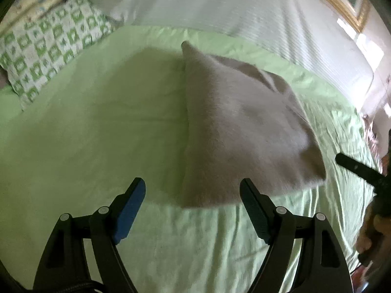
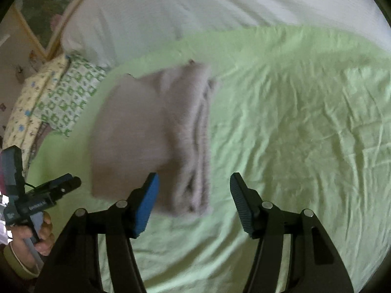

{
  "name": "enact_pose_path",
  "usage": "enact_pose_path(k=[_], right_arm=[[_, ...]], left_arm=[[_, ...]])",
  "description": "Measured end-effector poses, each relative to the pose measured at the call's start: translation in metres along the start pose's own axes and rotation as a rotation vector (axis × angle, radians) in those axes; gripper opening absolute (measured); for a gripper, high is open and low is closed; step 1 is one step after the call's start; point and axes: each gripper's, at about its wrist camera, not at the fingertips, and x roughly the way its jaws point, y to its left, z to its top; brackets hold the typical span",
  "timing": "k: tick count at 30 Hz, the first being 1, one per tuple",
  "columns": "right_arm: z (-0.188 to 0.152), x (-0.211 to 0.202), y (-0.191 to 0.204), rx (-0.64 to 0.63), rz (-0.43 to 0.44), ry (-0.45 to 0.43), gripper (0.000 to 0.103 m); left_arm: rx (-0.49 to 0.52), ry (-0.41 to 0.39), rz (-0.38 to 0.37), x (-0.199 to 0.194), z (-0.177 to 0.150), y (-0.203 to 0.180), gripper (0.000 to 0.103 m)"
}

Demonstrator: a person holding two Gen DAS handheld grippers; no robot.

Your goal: Fold small clothes

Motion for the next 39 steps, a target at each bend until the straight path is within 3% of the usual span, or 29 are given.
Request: enact_pose_path(k=[8, 20, 29, 32, 39], right_arm=[[-0.034, -0.052, 0.041, -0.062, 0.019, -0.139, 0.083], [-0.085, -0.057, 0.064, -0.12, -0.042, -0.114, 0.086], [-0.083, -0.06, 0.072, -0.142, -0.047, -0.139, 0.087], [-0.081, -0.061, 0.074, -0.152, -0.058, -0.168, 0.095], [-0.08, -0.037, 0.067, -0.155, -0.061, -0.142, 0.098]], left_arm=[[0.036, -0.109, 0.087, -0.051, -0.041, -0.013, 0.081], [0.094, -0.094, 0.09, -0.064, -0.067, -0.011, 0.082], [0.094, -0.142, 0.089, -0.073, -0.06, -0.013, 0.082], [0.108, -0.174, 0.098, -0.071, -0.057, -0.02, 0.084], [0.121, -0.146, 0.102, -0.043, -0.056, -0.029, 0.085]])
